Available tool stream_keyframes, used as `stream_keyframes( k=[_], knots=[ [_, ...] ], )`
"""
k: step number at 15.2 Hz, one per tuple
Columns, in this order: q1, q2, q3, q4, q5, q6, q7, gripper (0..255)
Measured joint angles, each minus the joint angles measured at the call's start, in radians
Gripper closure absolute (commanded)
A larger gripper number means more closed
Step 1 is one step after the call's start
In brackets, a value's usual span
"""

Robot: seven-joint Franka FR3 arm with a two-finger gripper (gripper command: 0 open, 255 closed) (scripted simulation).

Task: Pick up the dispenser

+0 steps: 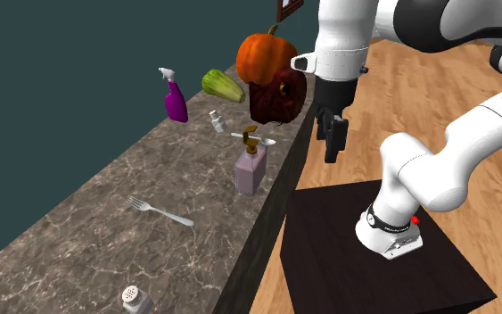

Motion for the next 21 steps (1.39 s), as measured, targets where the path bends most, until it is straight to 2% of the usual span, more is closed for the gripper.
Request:
stream_keyframes(
  k=[3, 11, 18, 21],
  knots=[
    [-0.012, 0.001, -0.016, -0.019, -0.009, 0.04, -0.009, 0],
    [-0.082, 0.08, -0.129, -0.107, -0.045, 0.344, -0.07, 0],
    [-0.122, 0.184, -0.241, -0.136, -0.032, 0.601, -0.134, 0],
    [-0.127, 0.2, -0.26, -0.154, -0.026, 0.656, -0.148, 0]
  ],
)
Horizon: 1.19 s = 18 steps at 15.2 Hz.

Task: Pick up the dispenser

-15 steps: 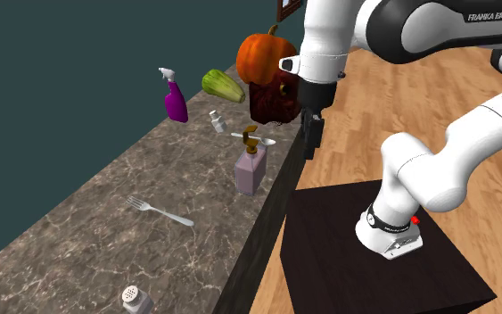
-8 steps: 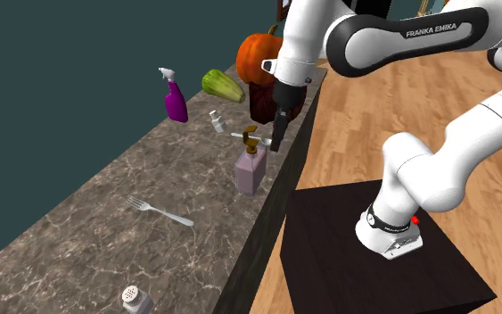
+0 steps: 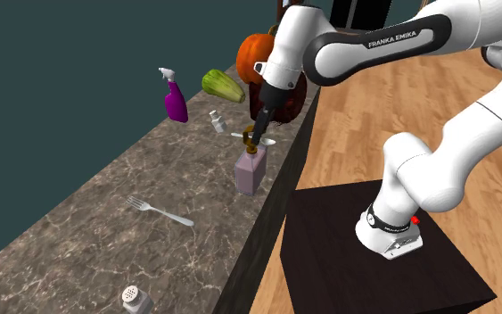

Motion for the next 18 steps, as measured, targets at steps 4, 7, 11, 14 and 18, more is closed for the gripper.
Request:
stream_keyframes(
  k=[4, 7, 11, 14, 18],
  knots=[
    [0.001, 0.013, -0.009, -0.042, 0.005, 0.058, -0.013, 0],
    [0.002, 0.021, -0.015, -0.064, 0.007, 0.087, -0.022, 255],
    [0.003, 0.022, -0.015, -0.067, 0.008, 0.092, -0.023, 255],
    [0.003, 0.022, -0.016, -0.067, 0.008, 0.092, -0.023, 255],
    [0.002, 0.019, -0.014, -0.064, 0.007, 0.086, -0.02, 255]
  ],
)
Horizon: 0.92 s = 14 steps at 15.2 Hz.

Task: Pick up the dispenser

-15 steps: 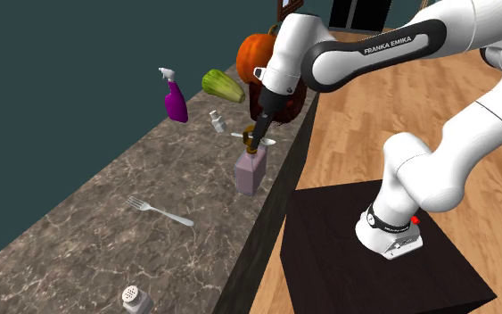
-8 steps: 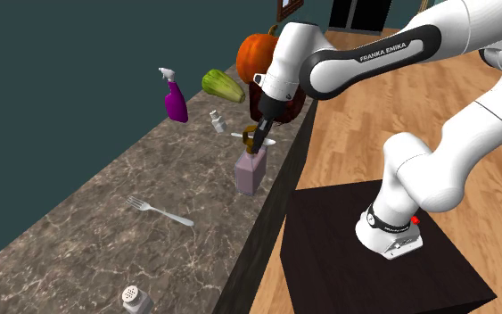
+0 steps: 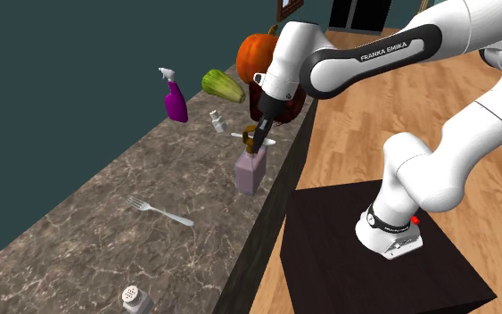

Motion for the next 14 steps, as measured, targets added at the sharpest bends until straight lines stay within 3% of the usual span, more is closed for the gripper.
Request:
stream_keyframes(
  k=[14],
  knots=[
    [-0.001, -0.022, 0.023, 0.16, -0.009, -0.18, 0.039, 255]
  ],
)
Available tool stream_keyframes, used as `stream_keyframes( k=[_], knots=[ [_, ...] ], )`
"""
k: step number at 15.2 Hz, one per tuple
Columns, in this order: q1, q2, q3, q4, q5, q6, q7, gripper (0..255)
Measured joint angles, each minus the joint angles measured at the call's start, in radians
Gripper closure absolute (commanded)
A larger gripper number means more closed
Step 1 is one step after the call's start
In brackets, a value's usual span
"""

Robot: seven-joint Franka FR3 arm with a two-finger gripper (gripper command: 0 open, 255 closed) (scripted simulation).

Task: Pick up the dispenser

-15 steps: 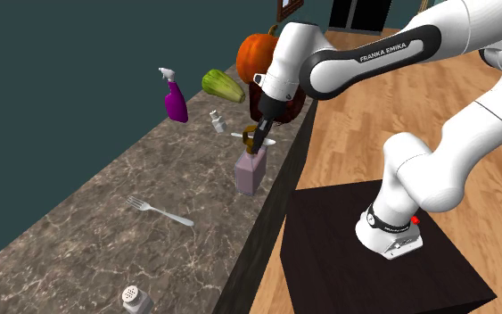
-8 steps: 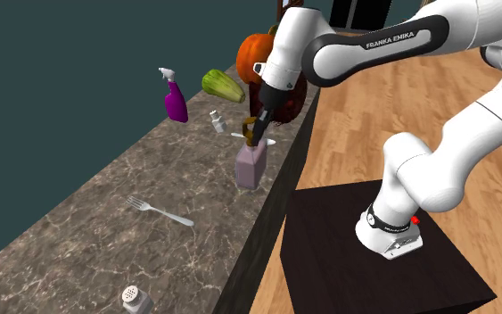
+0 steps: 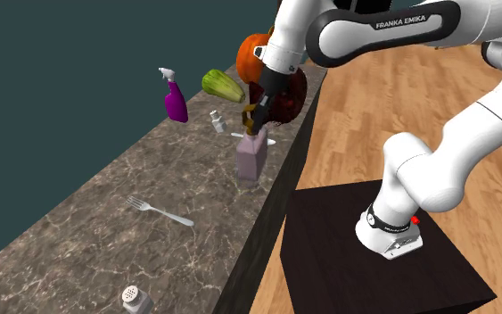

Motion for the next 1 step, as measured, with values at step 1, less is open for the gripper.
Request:
stream_keyframes(
  k=[1],
  knots=[
    [0.0, 0.001, 0.0, 0.01, 0.0, -0.009, 0.001, 255]
  ],
)
